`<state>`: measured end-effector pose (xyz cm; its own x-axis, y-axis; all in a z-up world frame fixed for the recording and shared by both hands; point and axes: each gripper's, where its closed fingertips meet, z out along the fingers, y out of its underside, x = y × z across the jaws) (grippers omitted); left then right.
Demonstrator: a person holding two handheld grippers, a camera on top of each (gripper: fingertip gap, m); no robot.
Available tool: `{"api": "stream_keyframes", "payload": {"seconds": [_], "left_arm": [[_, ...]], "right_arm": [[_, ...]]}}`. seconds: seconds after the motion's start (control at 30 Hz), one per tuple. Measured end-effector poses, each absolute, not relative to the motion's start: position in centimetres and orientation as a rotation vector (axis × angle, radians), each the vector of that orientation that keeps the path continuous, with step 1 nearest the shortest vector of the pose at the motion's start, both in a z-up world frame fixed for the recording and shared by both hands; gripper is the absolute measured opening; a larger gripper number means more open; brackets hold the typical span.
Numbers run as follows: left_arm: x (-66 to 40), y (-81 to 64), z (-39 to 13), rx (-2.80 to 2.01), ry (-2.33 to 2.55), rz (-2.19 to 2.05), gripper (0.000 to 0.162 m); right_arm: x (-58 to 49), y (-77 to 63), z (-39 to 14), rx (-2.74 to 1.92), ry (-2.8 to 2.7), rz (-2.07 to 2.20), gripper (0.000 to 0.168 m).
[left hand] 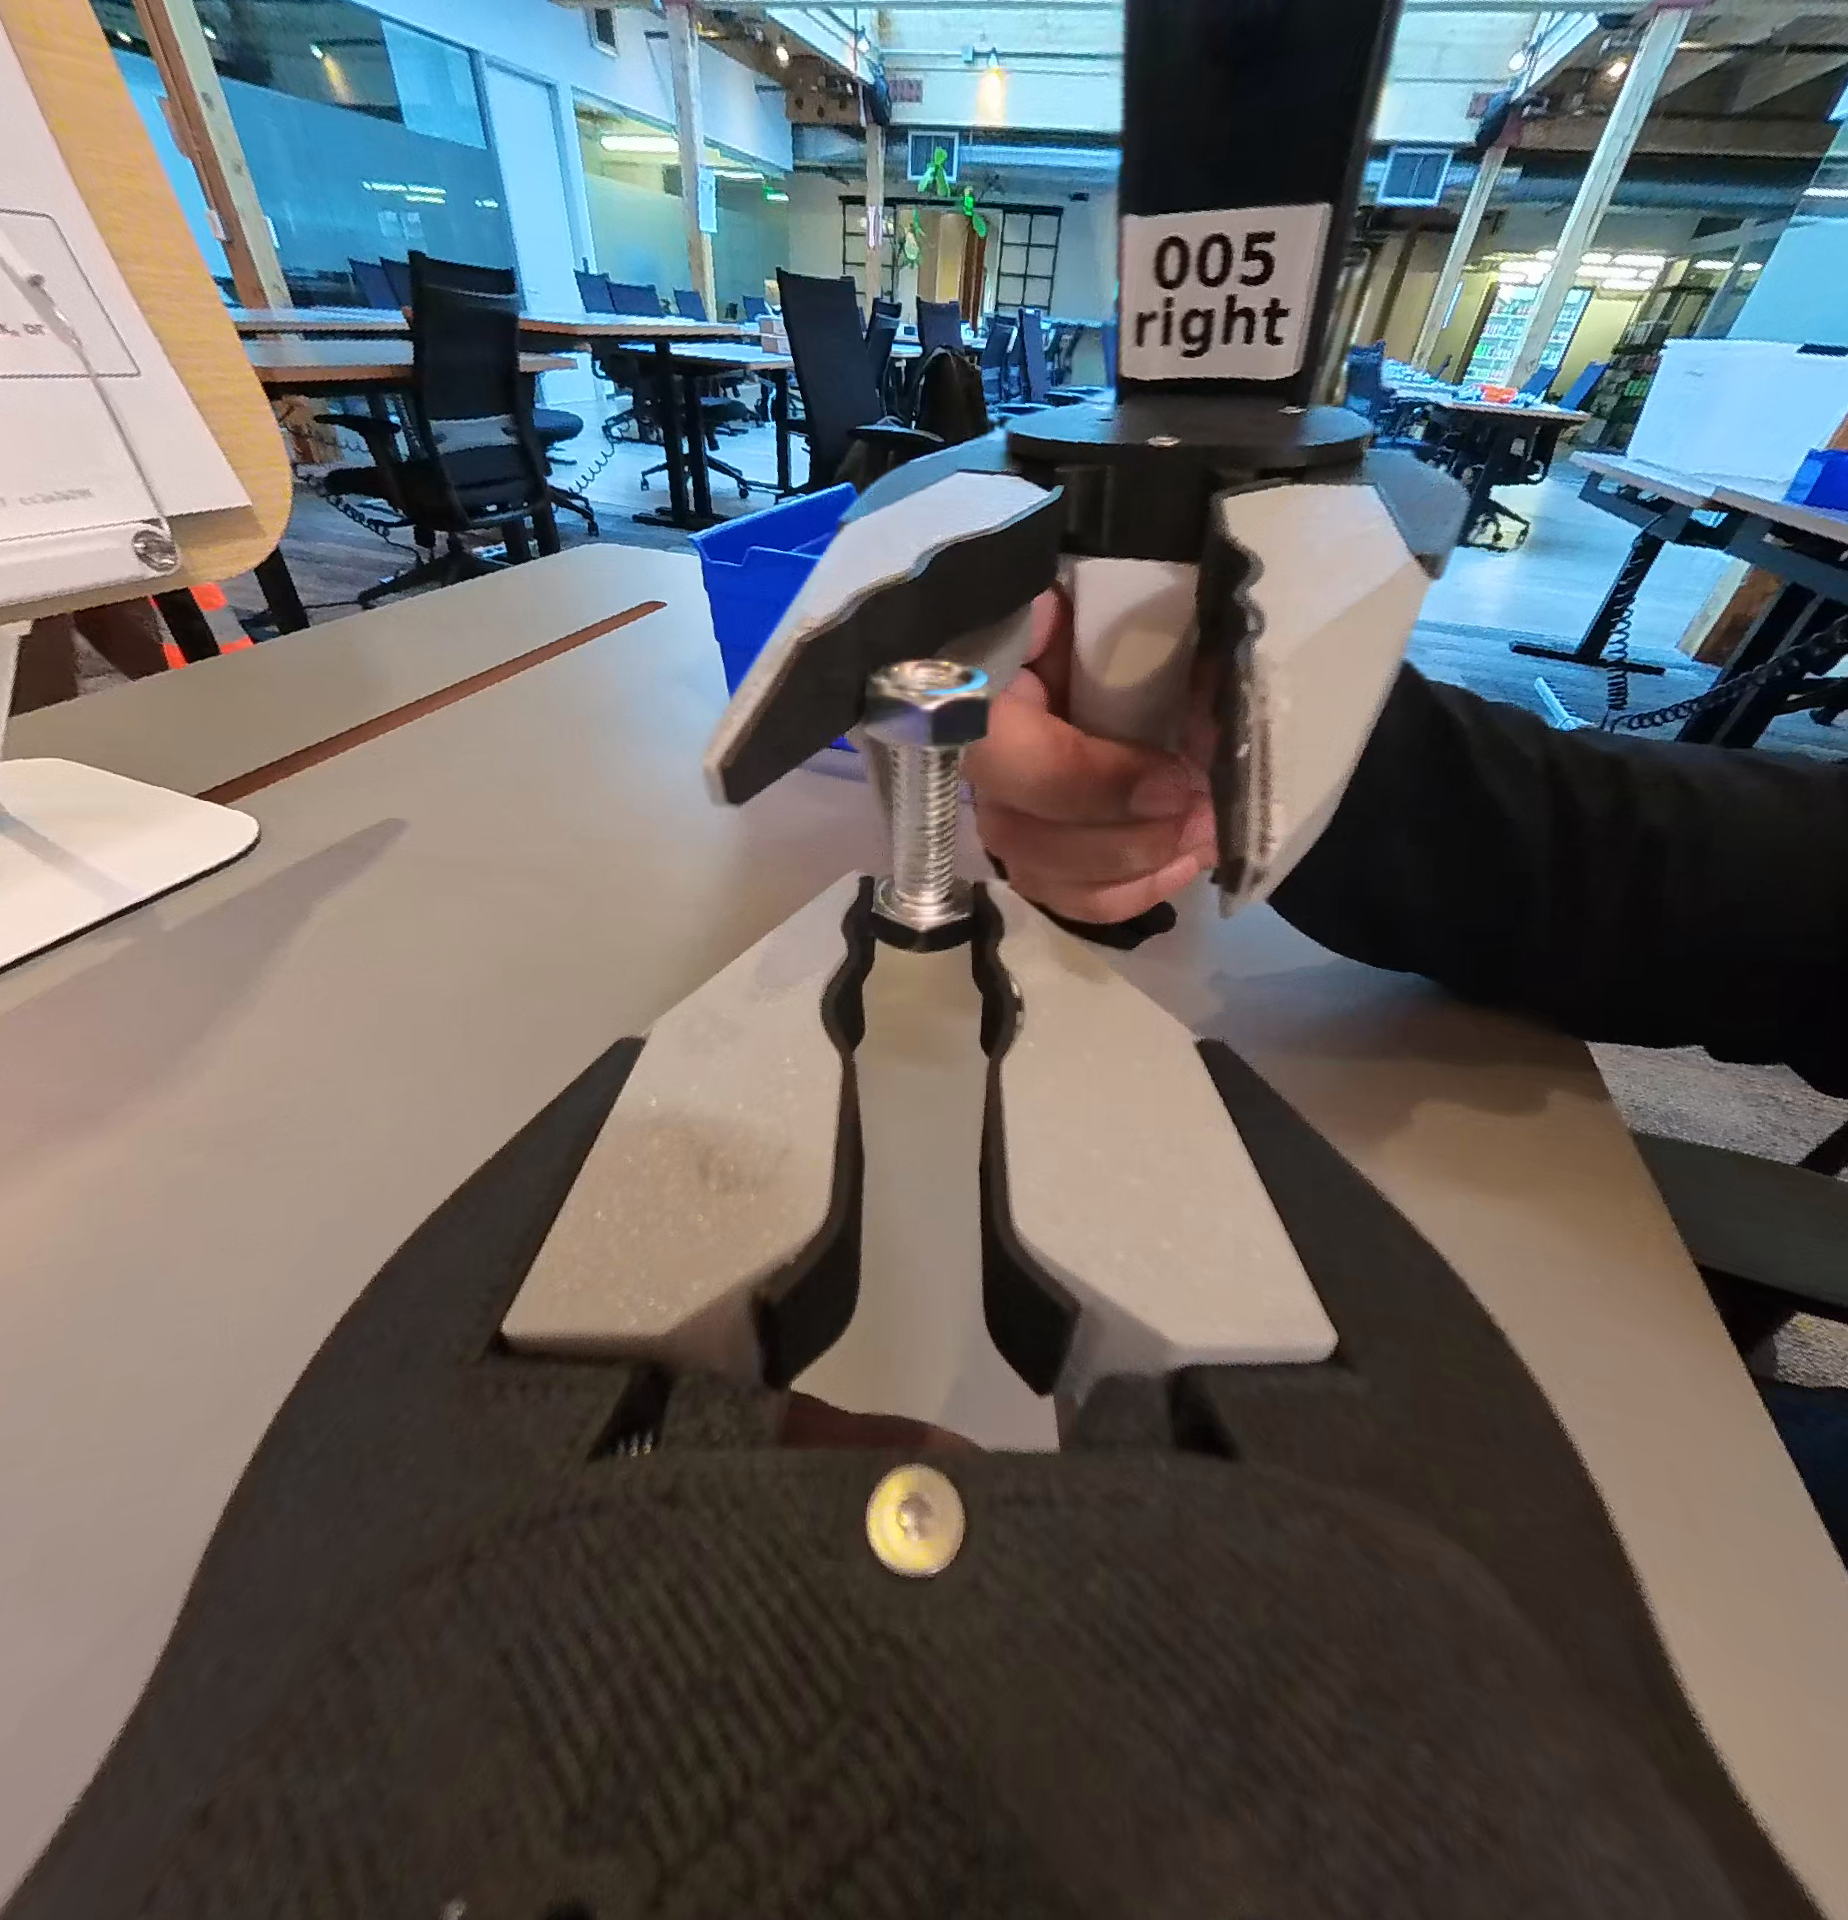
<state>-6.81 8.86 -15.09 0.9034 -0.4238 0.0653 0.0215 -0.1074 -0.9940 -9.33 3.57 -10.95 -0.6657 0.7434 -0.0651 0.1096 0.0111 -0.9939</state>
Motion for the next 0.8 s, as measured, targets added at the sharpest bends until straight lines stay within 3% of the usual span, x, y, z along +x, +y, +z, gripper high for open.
{"api": "stream_keyframes", "payload": {"seconds": [0.13,0.23,0.73,0.8], "left_arm": [[-7.1,8.9,-14.9,-1.637,0.301,-0.385,0.016],[-7.4,8.9,-14.7,-1.633,0.283,-0.374,0.016],[-6.5,8.7,-14.7,-1.63,0.315,-0.411,0.016],[-6.7,8.7,-14.7,-1.63,0.308,-0.4,0.016]], "right_arm": [[-7.6,4.7,-11.0,-0.904,-1.769,1.698,0.056],[-6.1,5.1,-10.8,-0.876,-1.758,1.702,0.042],[-10.2,3.0,-10.9,-0.89,-1.792,1.747,0.06],[-9.8,3.1,-10.9,-0.886,-1.789,1.74,0.057]]}}
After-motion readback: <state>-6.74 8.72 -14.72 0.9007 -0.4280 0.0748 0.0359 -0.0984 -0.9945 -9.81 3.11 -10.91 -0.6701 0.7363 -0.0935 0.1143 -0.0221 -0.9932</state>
